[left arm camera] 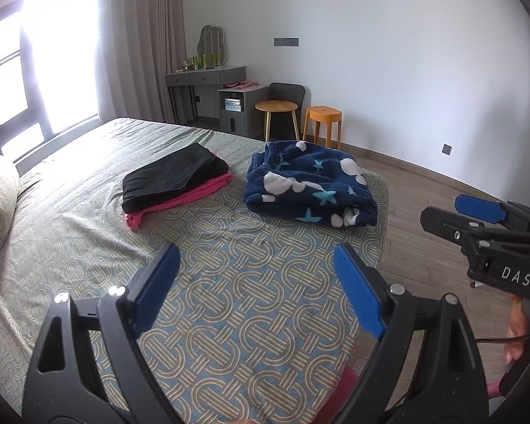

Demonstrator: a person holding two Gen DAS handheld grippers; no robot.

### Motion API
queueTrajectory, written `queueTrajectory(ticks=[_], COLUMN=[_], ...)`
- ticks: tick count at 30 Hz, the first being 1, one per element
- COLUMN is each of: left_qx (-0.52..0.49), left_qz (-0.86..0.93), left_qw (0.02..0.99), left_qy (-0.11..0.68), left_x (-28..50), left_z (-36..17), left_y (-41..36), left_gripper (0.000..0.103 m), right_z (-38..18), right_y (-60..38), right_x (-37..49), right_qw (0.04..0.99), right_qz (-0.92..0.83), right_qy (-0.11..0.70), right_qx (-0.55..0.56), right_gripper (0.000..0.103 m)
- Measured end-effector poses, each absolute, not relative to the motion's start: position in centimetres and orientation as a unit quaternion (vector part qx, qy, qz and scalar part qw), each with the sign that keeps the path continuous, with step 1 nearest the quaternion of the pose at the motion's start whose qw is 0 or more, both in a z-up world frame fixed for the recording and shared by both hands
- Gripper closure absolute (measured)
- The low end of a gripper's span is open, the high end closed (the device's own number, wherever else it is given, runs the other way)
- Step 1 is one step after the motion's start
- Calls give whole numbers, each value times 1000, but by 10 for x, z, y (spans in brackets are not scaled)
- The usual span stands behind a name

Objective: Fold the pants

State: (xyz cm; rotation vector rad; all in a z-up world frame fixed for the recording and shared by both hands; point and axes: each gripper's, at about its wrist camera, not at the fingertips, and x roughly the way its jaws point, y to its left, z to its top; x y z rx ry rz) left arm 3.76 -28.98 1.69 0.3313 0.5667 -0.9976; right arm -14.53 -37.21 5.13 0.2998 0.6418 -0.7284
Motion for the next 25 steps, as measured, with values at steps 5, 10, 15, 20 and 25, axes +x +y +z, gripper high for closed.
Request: queueTrajectory(ticks=[5,10,15,20,25], left_qx=[165,162,162,166,169], left_qz=[-465,-463,-463,-464,-463], left_qw=[829,830,830,830,829], left_qy=[263,267,265,262,263], left_x=[35,38,38,36,36], left_z=[14,14,14,13,11], left_y=[-293,-294,-294,-296,-298], left_gripper=[14,14,14,14,14], right_z=[46,45,44,42,40], right_y=[-377,-380,-382,-383,-383], right_x=[-146,-146,-145,-146,-147], right_qw=[869,867,866,865,864], right_qz=[-351,-352,-354,-356,-357], right_qy=[316,317,317,318,319], right_qx=[152,154,153,154,154], right_gripper=[32,32,32,32,32])
